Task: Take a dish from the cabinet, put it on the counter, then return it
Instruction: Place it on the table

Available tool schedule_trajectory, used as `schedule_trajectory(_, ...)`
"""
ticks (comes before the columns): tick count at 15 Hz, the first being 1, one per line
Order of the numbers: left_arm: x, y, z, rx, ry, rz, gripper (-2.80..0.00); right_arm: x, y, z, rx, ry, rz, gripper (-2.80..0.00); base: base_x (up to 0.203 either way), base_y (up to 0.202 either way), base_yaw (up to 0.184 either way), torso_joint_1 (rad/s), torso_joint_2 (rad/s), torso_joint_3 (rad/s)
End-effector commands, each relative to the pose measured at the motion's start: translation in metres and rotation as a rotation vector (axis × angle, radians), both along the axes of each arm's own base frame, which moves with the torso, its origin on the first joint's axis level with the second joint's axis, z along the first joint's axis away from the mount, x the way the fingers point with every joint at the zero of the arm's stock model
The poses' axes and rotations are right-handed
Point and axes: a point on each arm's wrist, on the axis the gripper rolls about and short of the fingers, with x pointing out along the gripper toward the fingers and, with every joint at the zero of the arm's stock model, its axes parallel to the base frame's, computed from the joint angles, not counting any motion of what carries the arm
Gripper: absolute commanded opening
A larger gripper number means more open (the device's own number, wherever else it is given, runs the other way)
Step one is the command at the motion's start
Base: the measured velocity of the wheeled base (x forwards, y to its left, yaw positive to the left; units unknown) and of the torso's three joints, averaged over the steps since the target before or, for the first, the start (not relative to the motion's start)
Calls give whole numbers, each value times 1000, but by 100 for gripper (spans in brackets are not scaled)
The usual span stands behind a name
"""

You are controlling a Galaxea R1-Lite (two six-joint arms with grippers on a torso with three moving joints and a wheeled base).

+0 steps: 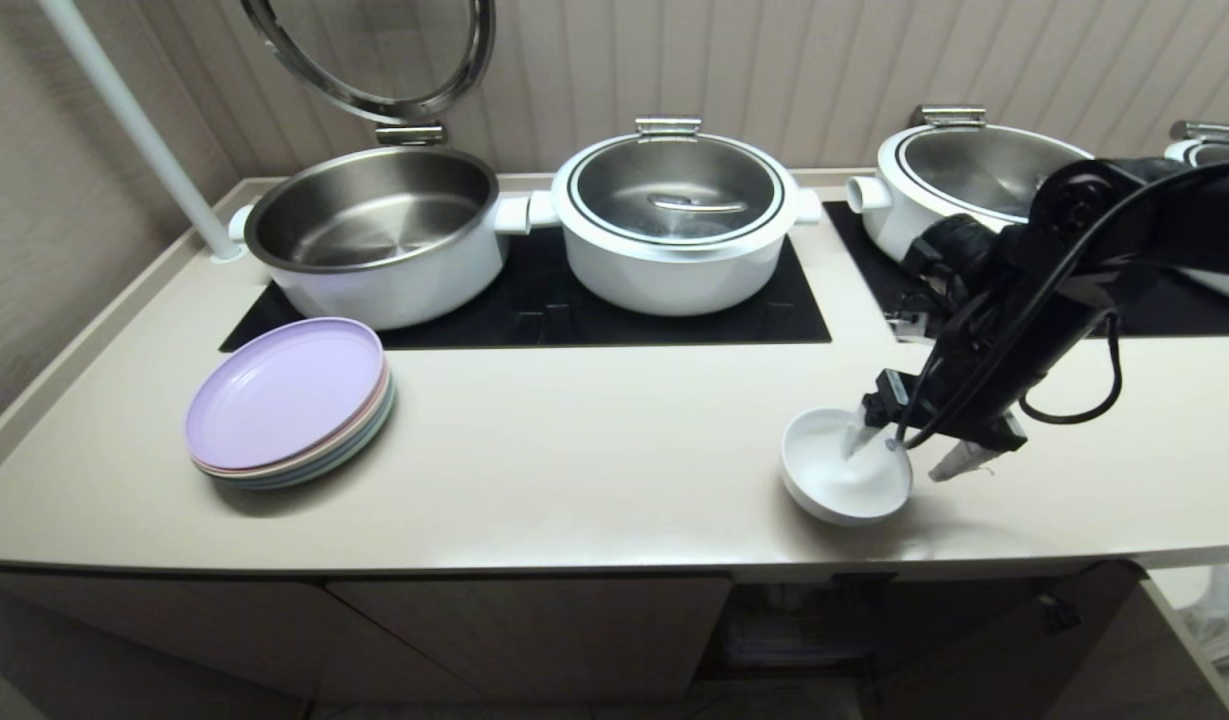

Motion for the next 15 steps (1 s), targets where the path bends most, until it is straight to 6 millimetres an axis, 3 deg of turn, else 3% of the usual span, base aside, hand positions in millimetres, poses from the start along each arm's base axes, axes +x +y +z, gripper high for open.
schedule_trajectory(1,0,0,0,0,0,1,-280,-9,-1,11,7,-24,1,0,0,0,0,0,0,0)
schedule_trajectory(5,0,0,0,0,-1,1,-280,-21,-3,27,4,-71,42,0,0,0,0,0,0,0)
schedule_trajectory(6,0,0,0,0,-1,1,-280,-24,-4,31,5,-84,46,-280,0,0,0,0,0,0)
schedule_trajectory(12,0,0,0,0,-1,1,-280,-46,-1,53,13,-142,81,-280,0,0,0,0,0,0)
schedule_trajectory(15,0,0,0,0,0,1,-280,-67,-5,65,4,-186,124,-280,0,0,0,0,0,0)
